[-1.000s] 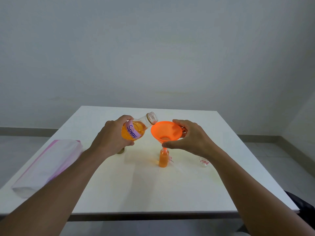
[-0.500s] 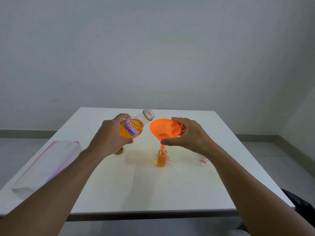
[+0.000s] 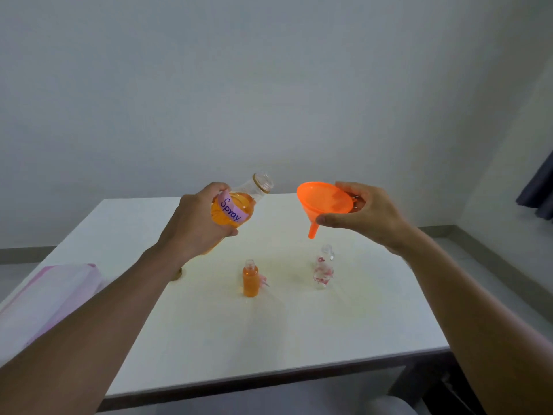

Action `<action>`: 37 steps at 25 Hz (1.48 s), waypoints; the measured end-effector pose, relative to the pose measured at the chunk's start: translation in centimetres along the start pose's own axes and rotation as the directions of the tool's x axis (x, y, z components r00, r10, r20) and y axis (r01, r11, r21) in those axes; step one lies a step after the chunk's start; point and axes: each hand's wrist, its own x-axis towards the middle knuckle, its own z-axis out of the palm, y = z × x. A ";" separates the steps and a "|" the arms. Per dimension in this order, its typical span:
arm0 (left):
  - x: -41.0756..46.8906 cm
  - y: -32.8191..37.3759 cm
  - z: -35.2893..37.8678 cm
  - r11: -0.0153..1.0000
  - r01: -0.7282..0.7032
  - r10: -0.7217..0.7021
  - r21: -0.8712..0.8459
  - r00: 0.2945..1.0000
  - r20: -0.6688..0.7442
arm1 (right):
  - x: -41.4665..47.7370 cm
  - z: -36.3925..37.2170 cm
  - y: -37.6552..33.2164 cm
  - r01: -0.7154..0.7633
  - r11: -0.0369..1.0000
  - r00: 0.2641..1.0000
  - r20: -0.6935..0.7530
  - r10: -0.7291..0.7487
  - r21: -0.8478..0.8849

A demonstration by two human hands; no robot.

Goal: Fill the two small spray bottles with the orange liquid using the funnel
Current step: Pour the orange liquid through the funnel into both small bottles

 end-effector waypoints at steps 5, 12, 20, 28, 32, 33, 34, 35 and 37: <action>0.8 2.6 3.2 0.999 -0.019 0.021 -0.041 0.999 0.040 | -0.3 -2.2 2.2 -0.026 0.999 1.000 -0.008 0.026 0.035; 1.6 4.0 5.6 0.999 -0.045 0.047 -0.023 0.996 0.071 | -0.2 -2.1 4.3 -0.051 0.998 0.998 0.031 0.050 0.023; 1.9 4.3 5.6 0.998 -0.071 0.070 0.000 0.995 0.075 | 0.0 -1.3 4.9 -0.067 0.996 0.995 0.075 0.072 -0.066; 1.8 4.6 5.9 0.971 -0.119 0.095 0.208 0.988 0.122 | -0.2 -0.3 5.4 -0.062 0.990 0.993 0.093 0.073 -0.123; 1.7 5.4 5.6 0.945 -0.165 0.133 0.283 0.983 0.127 | -0.2 -0.3 5.2 -0.043 0.990 0.994 0.091 0.056 -0.137; 1.8 5.5 5.5 0.939 -0.170 0.138 0.298 0.982 0.126 | -0.2 -0.3 5.2 -0.040 0.990 0.994 0.091 0.053 -0.138; 1.9 5.6 5.4 0.933 -0.174 0.142 0.314 0.982 0.123 | -0.2 -0.3 5.1 -0.039 0.990 0.995 0.090 0.051 -0.136; 2.0 5.7 5.3 0.927 -0.177 0.146 0.330 0.982 0.117 | -0.2 -0.3 5.1 -0.039 0.990 0.995 0.089 0.051 -0.133; 2.1 5.9 5.0 0.914 -0.191 0.163 0.358 0.981 0.106 | -0.2 -0.4 5.0 -0.037 0.991 0.995 0.085 0.048 -0.128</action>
